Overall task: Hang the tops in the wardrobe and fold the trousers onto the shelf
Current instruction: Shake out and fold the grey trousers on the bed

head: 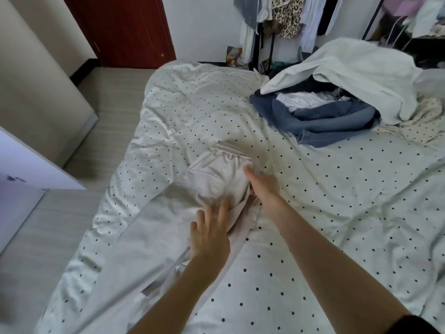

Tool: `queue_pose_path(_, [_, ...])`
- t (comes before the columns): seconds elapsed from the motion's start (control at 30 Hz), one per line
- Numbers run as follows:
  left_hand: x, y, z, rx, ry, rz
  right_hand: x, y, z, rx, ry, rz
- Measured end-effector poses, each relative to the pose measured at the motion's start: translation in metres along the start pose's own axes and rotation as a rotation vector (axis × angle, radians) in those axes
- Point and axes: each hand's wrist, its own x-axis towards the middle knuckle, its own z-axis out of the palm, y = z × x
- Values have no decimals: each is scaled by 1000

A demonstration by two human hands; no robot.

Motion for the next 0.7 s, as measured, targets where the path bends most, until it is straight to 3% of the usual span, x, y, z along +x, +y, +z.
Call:
queue_pose_path(0.1, [-9,-10,1,-91,-44,-70,3,-20,5,-25,-4,-2])
queue_pose_path(0.17, [-11,-15,-9,-174,-29,-79,-2,-35,6,36,-71,-114])
queue_pose_path(0.3, [-5,-18,-29,-325,213,-4,-10,-55,-2,287,-221,-318])
queue_pose_path(0.37, [-6,-15,-23,-303,165,93,-3,-46,-10,222,-152,-280])
queue_pose_path(0.47, [-16,-14,10,-217,-218,221,4,-8,-25,-188,-63,-42])
queue_pose_path(0.5, [-21,-15,18,-216,-245,230,4,7,-28,-231,-76,33])
queue_pose_path(0.6, [-31,-19,25,-271,-120,171,4,39,-23,-133,-70,131])
queue_pose_path(0.7, [-51,-22,26,-126,-48,140,-5,51,-10,-6,-37,132])
